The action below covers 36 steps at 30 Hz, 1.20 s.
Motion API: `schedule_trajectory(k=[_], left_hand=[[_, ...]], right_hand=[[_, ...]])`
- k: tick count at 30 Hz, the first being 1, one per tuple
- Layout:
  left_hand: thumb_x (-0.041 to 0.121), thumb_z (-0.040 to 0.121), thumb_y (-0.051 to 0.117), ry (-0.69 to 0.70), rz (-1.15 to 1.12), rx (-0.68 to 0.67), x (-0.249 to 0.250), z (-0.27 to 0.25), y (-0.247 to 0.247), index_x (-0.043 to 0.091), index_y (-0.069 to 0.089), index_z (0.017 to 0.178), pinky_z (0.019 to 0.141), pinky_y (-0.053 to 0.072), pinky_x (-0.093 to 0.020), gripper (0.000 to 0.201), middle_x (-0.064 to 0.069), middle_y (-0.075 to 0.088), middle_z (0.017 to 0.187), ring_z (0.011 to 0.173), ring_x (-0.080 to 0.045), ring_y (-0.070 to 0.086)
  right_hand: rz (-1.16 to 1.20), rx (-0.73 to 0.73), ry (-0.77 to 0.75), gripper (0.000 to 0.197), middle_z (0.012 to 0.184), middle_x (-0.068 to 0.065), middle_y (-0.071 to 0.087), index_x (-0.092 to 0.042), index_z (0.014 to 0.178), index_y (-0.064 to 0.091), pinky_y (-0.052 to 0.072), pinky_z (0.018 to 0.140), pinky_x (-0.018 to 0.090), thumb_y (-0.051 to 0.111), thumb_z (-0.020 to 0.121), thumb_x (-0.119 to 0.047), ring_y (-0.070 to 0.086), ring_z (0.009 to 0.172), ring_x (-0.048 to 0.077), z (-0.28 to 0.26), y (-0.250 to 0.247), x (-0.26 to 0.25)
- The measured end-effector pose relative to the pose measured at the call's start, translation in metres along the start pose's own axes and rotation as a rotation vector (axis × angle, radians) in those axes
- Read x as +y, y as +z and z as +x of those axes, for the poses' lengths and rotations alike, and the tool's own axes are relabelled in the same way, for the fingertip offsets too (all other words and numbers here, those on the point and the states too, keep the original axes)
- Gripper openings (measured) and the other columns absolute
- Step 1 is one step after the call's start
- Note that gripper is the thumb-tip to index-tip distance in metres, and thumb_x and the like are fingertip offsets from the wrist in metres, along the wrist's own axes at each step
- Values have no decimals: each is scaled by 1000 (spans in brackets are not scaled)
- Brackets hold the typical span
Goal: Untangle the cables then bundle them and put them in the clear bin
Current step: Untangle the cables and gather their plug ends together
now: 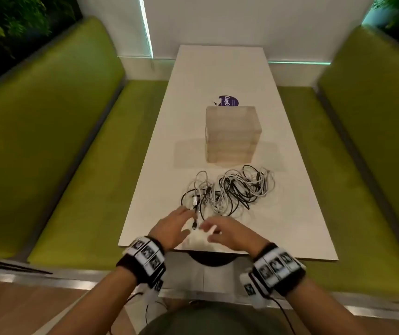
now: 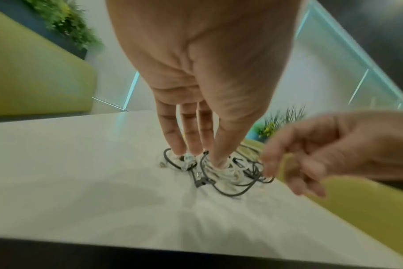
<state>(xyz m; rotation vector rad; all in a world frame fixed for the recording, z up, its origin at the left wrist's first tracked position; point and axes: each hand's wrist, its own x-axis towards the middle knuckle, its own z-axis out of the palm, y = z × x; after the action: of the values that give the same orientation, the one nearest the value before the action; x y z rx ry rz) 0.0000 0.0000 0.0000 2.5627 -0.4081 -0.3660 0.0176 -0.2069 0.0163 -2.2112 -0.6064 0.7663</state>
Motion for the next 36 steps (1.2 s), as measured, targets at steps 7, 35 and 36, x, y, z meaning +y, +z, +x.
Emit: schedule_trajectory(k=[7, 35, 36], left_hand=[[26, 86, 65, -83, 83, -74, -8, 23, 17, 20, 57, 120, 79, 44, -34, 36, 0, 48, 123, 111, -19, 51], [23, 89, 64, -173, -748, 422, 18, 21, -45, 18, 55, 86, 53, 30, -21, 11, 11, 37, 57, 49, -2, 32], [26, 84, 71, -163, -595, 283, 15, 24, -36, 23, 58, 88, 54, 31, -19, 14, 12, 43, 57, 51, -2, 36]], right_hand=[[133, 113, 102, 26, 99, 10, 65, -15, 96, 48, 43, 66, 18, 55, 83, 7, 59, 85, 16, 40, 13, 8], [36, 257, 58, 21, 100, -8, 44, -9, 82, 74, 43, 91, 35, 67, 87, -28, 56, 97, 17, 59, -43, 17], [46, 240, 46, 21, 98, -9, 45, -9, 79, 73, 43, 91, 36, 66, 87, -27, 56, 96, 17, 59, -43, 14]])
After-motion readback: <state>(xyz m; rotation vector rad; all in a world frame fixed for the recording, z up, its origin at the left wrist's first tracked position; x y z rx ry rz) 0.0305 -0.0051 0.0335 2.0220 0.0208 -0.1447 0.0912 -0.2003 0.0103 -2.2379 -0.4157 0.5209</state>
